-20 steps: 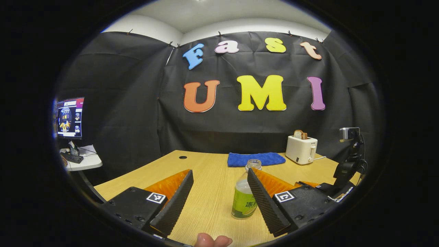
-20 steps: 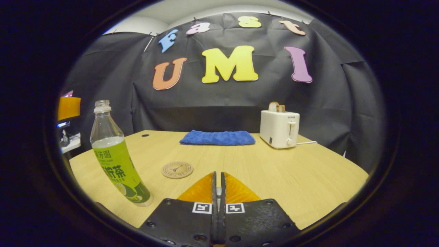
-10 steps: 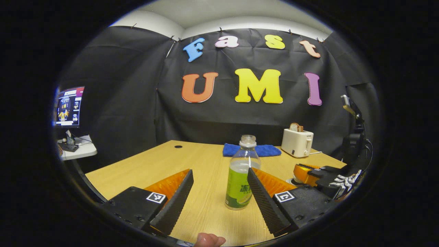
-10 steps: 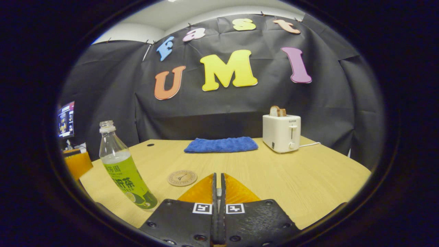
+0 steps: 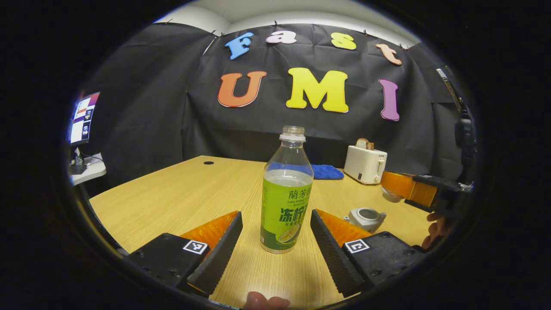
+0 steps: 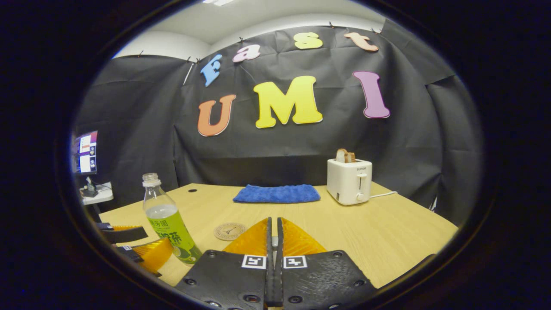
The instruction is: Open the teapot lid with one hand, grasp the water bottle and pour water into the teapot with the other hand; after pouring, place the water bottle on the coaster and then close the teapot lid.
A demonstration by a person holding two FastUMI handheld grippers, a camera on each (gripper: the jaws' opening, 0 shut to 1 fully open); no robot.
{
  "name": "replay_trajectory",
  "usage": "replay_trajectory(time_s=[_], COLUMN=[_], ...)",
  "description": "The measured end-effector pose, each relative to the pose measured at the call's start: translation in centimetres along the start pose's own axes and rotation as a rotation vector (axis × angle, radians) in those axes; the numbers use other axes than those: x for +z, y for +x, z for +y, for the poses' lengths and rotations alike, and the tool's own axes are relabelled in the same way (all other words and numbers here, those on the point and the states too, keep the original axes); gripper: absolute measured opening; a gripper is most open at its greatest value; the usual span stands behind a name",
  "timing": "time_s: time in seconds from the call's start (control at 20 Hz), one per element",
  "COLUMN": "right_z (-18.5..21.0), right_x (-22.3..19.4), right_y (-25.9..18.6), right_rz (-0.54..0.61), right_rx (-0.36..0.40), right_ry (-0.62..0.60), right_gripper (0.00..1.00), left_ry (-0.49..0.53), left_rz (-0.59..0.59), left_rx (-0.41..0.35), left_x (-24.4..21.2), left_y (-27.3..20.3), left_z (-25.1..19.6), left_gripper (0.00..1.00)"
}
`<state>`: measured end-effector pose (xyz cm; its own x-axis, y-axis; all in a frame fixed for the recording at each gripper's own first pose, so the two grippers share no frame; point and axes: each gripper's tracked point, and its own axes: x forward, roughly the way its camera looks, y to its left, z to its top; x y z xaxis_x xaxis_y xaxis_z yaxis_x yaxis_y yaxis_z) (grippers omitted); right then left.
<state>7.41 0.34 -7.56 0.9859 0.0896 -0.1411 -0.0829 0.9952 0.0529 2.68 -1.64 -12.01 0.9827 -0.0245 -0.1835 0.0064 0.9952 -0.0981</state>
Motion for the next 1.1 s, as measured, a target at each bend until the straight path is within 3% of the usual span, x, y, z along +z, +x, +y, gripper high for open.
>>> replay_trajectory(time_s=[0.5, 0.65, 0.75, 0.9, 1.1], right_z=[-2.1, -2.1, -2.0, -1.9, -2.4], right_x=[0.8, 0.9, 0.7, 0.5, 1.0], right_y=[-2.2, -2.5, -2.4, -2.5, -2.5], right_rz=[-0.022, -0.029, -0.028, -0.026, -0.038], right_rx=[-0.013, -0.004, 0.006, 0.024, 0.04], right_ry=[-0.007, -0.007, -0.004, -0.003, -0.005], right_gripper=[0.0, 0.0, 0.0, 0.0, 0.0], left_ry=[0.04, 0.053, 0.068, 0.17, 0.419], left_rz=[0.047, 0.065, 0.077, 0.1, 0.083], left_rx=[0.009, 0.018, 0.014, 0.02, 0.061], left_x=[-1.3, -1.4, -1.4, -1.0, 1.3], left_y=[2.3, 2.7, 2.6, 2.5, 1.8], left_z=[-0.5, -0.3, -0.3, 0.4, 2.7], left_gripper=[0.97, 0.79, 0.78, 0.75, 0.73])
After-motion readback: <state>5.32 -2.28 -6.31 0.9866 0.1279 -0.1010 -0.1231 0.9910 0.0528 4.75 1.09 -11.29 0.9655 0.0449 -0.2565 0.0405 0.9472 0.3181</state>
